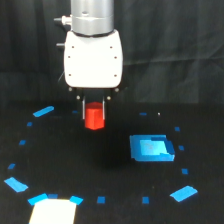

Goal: Pick up the red object from the table

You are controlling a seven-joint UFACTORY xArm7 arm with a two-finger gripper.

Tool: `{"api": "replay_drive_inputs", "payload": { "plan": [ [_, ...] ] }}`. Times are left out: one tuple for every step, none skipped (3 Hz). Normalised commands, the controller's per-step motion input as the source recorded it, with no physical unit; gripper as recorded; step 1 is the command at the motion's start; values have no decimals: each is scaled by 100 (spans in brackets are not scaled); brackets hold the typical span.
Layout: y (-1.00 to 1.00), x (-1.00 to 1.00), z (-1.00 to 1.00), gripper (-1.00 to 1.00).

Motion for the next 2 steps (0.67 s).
{"api": "replay_drive_inputs", "payload": {
  "plan": [
    [5,-7,-21,-97],
    [7,-14,-18,-100]
  ]
}}
